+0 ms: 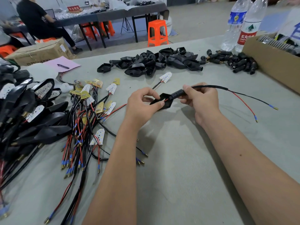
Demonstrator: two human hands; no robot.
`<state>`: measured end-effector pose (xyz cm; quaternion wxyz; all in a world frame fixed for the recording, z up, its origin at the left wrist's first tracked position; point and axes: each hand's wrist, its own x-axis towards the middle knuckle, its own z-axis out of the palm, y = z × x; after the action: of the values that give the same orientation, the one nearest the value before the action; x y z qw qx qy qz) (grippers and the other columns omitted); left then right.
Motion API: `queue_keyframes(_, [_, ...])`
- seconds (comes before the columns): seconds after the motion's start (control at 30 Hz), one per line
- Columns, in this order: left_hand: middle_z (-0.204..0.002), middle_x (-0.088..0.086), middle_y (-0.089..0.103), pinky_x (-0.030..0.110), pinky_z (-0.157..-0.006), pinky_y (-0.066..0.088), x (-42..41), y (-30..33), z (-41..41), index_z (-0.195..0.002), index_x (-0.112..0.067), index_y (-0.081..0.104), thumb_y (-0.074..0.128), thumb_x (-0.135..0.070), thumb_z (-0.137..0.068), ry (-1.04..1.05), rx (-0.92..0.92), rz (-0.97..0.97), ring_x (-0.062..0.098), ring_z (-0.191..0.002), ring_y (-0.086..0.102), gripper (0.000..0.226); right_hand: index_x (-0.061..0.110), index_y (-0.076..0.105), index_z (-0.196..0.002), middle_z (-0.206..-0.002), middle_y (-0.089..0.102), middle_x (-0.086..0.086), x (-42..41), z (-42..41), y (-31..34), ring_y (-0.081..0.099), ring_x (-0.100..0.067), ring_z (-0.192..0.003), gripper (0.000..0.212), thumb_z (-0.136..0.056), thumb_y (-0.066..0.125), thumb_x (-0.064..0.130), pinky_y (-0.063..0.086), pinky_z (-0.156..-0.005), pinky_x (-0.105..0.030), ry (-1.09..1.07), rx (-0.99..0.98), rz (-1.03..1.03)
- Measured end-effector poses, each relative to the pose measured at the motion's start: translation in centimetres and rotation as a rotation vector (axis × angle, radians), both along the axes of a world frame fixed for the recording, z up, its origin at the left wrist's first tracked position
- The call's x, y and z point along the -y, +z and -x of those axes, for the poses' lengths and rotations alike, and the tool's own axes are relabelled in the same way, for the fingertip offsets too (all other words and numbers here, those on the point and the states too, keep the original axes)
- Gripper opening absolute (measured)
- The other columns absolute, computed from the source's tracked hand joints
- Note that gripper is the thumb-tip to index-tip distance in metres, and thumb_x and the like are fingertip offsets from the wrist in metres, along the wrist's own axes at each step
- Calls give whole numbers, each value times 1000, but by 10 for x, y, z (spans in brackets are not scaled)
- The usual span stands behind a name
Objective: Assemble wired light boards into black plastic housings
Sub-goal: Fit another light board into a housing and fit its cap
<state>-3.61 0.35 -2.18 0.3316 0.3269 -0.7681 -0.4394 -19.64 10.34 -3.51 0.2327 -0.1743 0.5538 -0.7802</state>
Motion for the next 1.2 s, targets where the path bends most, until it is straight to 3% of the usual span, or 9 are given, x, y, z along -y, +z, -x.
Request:
queue_keyframes(0.23, [-102, -3, 70, 29, -74, 55, 4, -5, 3, -79, -24, 77, 83, -14, -83, 55, -38, 136, 10, -97, 65, 13, 7, 54, -80, -77, 73, -18, 1, -2, -2, 77, -32, -68, 25, -89, 77, 5, 59, -55, -30, -56, -98, -57])
queue_keyframes(0.33, [-106, -6, 71, 41, -92, 51, 5, -5, 7, -80, -25, 77, 79, -15, -86, 104, -24, 170, 16, -107, 63, 12, 9, 53, -79, -79, 72, -21, 2, -5, -4, 77, -30, -65, 27, -89, 77, 7, 60, -55, -34, -92, -172, -90])
queue_keyframes(0.53, [-115, -7, 68, 44, -110, 42, -4, -8, 20, -73, -38, 72, 79, -28, -88, 246, -54, -44, 27, -129, 52, 19, 9, 51, -78, -70, 72, -12, 1, -4, -3, 75, -28, -60, 29, -88, 77, 6, 62, -58, -35, -129, -125, -48])
queue_keyframes(0.63, [-93, 0, 72, 41, -97, 50, -7, -9, 24, -74, -30, 75, 85, -34, -82, 368, -128, -118, 25, -106, 61, 13, 10, 52, -75, -66, 71, -2, -1, -3, -1, 77, -25, -67, 29, -89, 77, 6, 60, -57, -30, -112, -66, 7])
queue_keyframes(0.7, [-71, 0, 63, 33, -74, 50, -8, -9, 25, -72, -25, 72, 89, -34, -77, 441, -211, -174, 22, -77, 56, 19, 10, 53, -78, -73, 75, -9, -1, -5, 0, 78, -30, -71, 26, -91, 75, 7, 58, -55, -29, -82, -42, 22])
queue_keyframes(0.77, [-70, -1, 61, 31, -66, 47, -8, -9, 23, -70, -24, 68, 90, -33, -75, 460, -253, -209, 15, -66, 52, 24, 10, 51, -83, -76, 76, -16, -1, -6, 1, 77, -34, -71, 23, -95, 71, 7, 56, -51, -28, -58, -42, 34])
queue_keyframes(0.9, [-68, -1, 67, 27, -67, 50, -2, -11, 18, -74, -17, 73, 86, -25, -81, 387, -230, -273, 12, -62, 57, 17, 9, 50, -90, -74, 74, -18, 0, -5, 1, 77, -34, -68, 18, -98, 66, 6, 56, -50, -30, -94, -40, 40])
queue_keyframes(1.07, [-77, 12, 73, 40, -86, 59, 3, -11, 10, -78, -12, 75, 81, -3, -84, 255, -281, -388, 22, -73, 66, 12, 5, 54, -95, -81, 74, -22, -2, -4, 3, 77, -34, -69, 14, -97, 68, 8, 56, -51, -29, -116, 16, 40])
queue_keyframes(1.2, [-75, 11, 75, 34, -83, 62, 4, -13, 9, -77, -10, 75, 82, -2, -83, 248, -324, -426, 21, -74, 71, 12, 9, 57, -87, -82, 76, -15, -4, -3, 6, 78, -35, -75, 17, -95, 71, 8, 54, -51, -26, -37, 50, 53])
